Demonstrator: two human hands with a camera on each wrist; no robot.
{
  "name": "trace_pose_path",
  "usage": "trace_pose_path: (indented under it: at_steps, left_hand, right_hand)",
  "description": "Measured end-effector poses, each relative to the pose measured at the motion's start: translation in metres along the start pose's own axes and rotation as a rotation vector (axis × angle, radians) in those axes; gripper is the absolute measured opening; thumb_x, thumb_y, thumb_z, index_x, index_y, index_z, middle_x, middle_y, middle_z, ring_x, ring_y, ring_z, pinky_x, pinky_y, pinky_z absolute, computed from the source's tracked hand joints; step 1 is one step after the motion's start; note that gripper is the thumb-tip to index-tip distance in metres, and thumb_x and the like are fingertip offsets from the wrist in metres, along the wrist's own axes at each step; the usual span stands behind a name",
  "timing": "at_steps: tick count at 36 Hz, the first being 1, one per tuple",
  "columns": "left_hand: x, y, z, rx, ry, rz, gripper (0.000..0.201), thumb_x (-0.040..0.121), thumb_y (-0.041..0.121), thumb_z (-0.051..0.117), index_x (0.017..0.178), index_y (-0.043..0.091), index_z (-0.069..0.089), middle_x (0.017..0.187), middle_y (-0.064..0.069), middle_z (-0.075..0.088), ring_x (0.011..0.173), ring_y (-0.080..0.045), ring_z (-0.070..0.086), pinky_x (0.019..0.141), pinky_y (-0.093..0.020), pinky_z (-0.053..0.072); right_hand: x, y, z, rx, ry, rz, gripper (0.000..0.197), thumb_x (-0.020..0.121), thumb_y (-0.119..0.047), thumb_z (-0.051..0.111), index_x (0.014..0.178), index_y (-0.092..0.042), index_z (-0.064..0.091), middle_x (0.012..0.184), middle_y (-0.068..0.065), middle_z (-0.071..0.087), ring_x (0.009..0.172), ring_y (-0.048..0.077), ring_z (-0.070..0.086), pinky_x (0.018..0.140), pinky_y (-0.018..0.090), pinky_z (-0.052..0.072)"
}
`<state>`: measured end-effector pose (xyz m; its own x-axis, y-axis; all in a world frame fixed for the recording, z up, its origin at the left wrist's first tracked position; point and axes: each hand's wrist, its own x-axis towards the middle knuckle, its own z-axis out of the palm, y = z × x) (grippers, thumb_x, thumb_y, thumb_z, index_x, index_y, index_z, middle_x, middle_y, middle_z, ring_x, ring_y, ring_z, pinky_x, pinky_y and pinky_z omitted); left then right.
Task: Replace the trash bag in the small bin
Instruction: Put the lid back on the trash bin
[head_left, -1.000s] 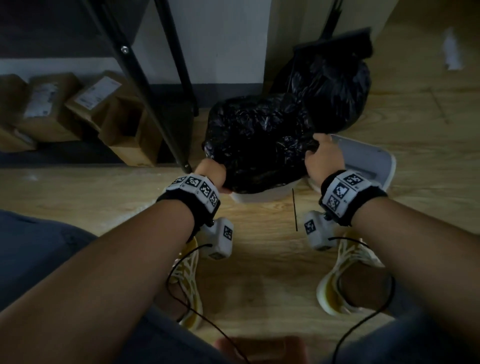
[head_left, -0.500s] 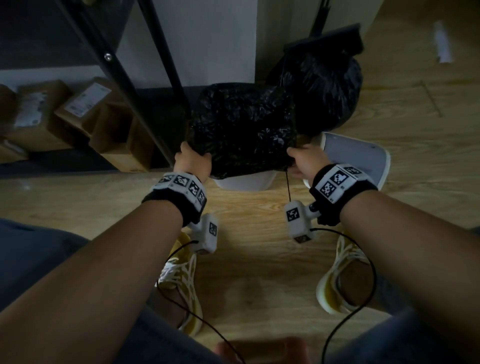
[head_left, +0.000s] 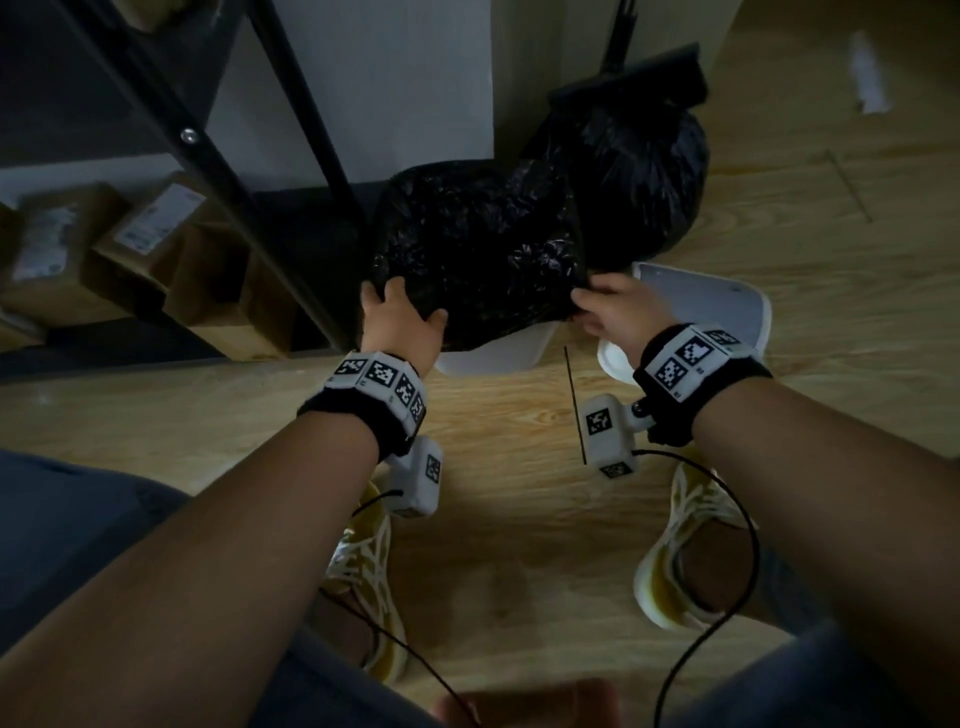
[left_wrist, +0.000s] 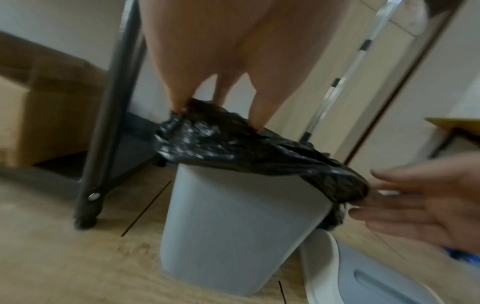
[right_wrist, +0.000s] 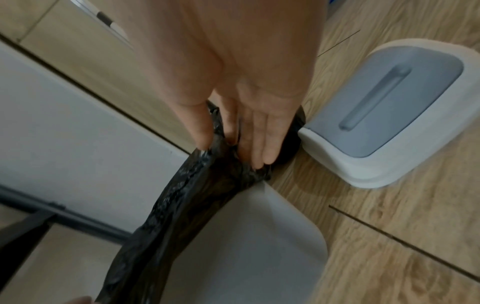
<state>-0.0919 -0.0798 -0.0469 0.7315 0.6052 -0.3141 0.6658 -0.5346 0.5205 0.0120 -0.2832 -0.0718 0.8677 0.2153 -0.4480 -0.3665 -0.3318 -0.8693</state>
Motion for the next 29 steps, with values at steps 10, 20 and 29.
trace_pose_path:
  at_steps: [10, 20, 29]
  left_hand:
    - [-0.019, 0.075, 0.036, 0.112, 0.073, 0.499, 0.058, 0.098, 0.024, 0.045, 0.152, 0.014, 0.023, 0.161, -0.010, 0.010, 0.150, -0.028, 0.006, 0.123, -0.036, 0.011]
    - [-0.026, 0.152, 0.097, 0.110, -0.160, 0.637, 0.058, 0.099, 0.022, 0.044, 0.153, 0.014, 0.022, 0.161, -0.008, 0.013, 0.149, -0.024, 0.016, 0.121, -0.032, 0.017]
    - [0.006, 0.178, 0.165, 0.226, -0.347, 0.506, 0.062, 0.095, 0.021, 0.047, 0.151, 0.011, 0.023, 0.158, -0.010, 0.021, 0.145, -0.027, 0.026, 0.116, -0.033, 0.025]
  right_hand:
    - [0.016, 0.018, -0.065, -0.169, 0.221, 0.070, 0.034, 0.092, -0.008, 0.053, 0.123, 0.003, 0.059, 0.095, 0.007, 0.057, 0.089, 0.021, 0.055, 0.099, 0.045, 0.049]
    - [0.024, 0.032, -0.123, -0.365, 0.397, 0.170, 0.042, 0.090, -0.022, 0.055, 0.129, -0.007, 0.056, 0.106, 0.018, 0.062, 0.107, 0.036, 0.062, 0.080, 0.036, 0.049]
    - [0.044, 0.076, -0.175, -0.396, 0.453, 0.334, 0.060, 0.089, -0.013, 0.049, 0.146, -0.016, 0.033, 0.135, 0.015, 0.053, 0.106, 0.035, 0.059, 0.077, 0.038, 0.049]
